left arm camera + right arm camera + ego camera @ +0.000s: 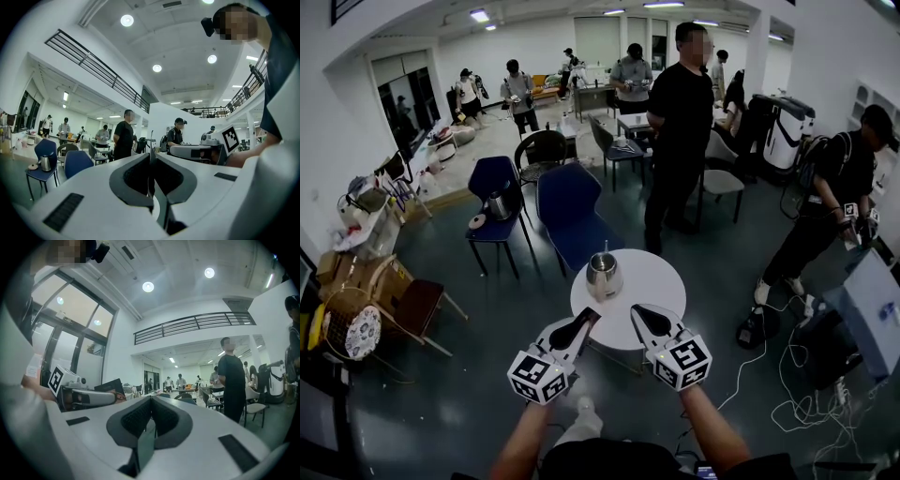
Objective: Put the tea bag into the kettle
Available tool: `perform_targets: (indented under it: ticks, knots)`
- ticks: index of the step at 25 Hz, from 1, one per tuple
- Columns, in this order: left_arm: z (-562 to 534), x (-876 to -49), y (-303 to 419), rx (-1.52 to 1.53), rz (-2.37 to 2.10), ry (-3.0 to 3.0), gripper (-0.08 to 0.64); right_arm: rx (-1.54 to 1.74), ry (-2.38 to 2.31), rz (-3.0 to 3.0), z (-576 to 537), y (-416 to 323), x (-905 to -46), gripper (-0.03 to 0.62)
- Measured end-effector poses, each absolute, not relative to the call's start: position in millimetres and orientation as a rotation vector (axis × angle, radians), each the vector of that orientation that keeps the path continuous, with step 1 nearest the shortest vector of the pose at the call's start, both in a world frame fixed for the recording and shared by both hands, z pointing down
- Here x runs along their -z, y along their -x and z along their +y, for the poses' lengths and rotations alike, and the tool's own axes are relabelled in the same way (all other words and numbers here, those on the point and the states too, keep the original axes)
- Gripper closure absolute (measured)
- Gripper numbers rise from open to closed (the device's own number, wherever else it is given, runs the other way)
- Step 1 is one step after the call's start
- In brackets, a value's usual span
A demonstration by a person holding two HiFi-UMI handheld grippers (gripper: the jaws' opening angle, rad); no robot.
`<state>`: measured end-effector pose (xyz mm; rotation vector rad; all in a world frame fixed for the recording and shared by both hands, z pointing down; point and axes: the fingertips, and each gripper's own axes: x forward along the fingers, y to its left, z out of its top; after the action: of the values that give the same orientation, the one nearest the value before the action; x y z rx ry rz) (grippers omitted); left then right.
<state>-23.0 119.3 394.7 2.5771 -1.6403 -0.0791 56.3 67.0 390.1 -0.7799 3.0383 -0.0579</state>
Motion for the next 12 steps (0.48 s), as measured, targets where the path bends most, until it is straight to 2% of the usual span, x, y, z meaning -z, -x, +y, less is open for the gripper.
perform_targets:
  ticks: [12]
  knots:
    - [42.2,-393.9,64.1,0.09,-1.623,-2.575,0.537,0.066,0.798,3.054,-8.1,-16.4,-390.6,0.575]
